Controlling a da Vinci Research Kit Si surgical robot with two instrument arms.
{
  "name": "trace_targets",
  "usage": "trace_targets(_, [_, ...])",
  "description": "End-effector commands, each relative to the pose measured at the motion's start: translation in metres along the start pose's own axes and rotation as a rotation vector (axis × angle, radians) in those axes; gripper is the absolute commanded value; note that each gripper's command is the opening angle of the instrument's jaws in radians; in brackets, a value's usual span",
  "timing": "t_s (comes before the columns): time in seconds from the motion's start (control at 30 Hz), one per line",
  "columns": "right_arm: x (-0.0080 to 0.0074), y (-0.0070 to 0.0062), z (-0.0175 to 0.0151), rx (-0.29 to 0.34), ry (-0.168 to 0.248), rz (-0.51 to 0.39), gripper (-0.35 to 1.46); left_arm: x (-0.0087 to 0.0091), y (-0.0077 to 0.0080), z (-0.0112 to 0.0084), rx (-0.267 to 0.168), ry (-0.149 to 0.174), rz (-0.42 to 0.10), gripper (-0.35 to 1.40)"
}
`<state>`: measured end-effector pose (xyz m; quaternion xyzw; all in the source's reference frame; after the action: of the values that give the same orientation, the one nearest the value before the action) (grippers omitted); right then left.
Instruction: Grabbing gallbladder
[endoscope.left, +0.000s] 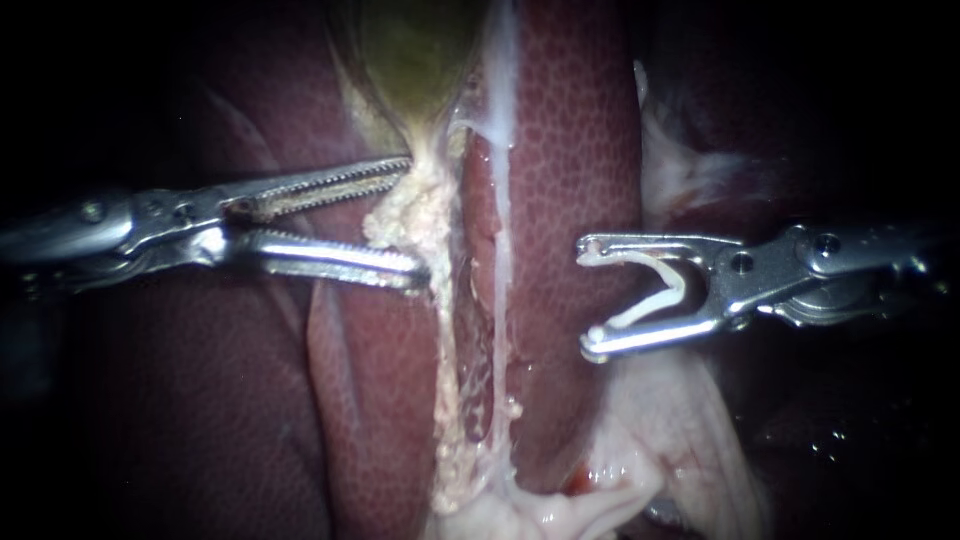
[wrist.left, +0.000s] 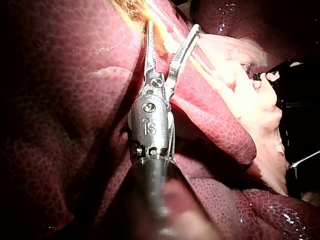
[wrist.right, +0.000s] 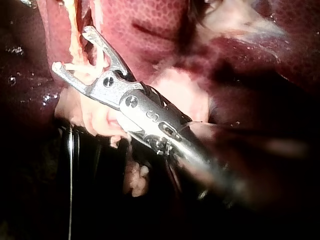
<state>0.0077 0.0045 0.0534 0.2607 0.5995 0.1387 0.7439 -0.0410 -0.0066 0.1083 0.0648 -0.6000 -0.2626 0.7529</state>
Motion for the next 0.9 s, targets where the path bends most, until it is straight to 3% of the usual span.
trace_targets(0.03, [0.0, 0.0, 0.0, 0.0, 0.0, 0.0, 0.6, 0.0001, 0.0001, -0.0002, 0.003, 0.015, 0.003, -0.35])
trace_targets(0.13, [0.0, 0.0, 0.0, 0.0, 0.0, 0.0, 0.6, 0.0003, 0.0, -0.0005, 0.002, 0.039, 0.005, -0.35])
trace_targets(0.23, [0.0, 0.0, 0.0, 0.0, 0.0, 0.0, 0.6, 0.0003, 0.0, -0.0008, -0.027, 0.055, -0.001, -0.35])
trace_targets(0.43, [0.0001, 0.0, 0.0, 0.0, 0.0, 0.0, 0.6, 0.0, 0.0, -0.0016, -0.047, 0.058, -0.022, -0.35])
trace_targets(0.57, [0.0, 0.0, 0.0, 0.0, 0.0, 0.006, 0.6, -0.0016, 0.0, -0.0026, -0.047, 0.058, -0.037, -0.35])
trace_targets(0.67, [0.0, 0.0, 0.0, 0.0, 0.0, 0.006, 0.6, -0.0038, 0.0005, -0.0039, -0.044, 0.057, -0.05, -0.35])
trace_targets(0.9, [0.0, 0.0, 0.0, -0.001, 0.0, 0.006, 0.6, -0.0072, 0.0012, -0.0064, -0.052, 0.019, -0.072, -0.35])
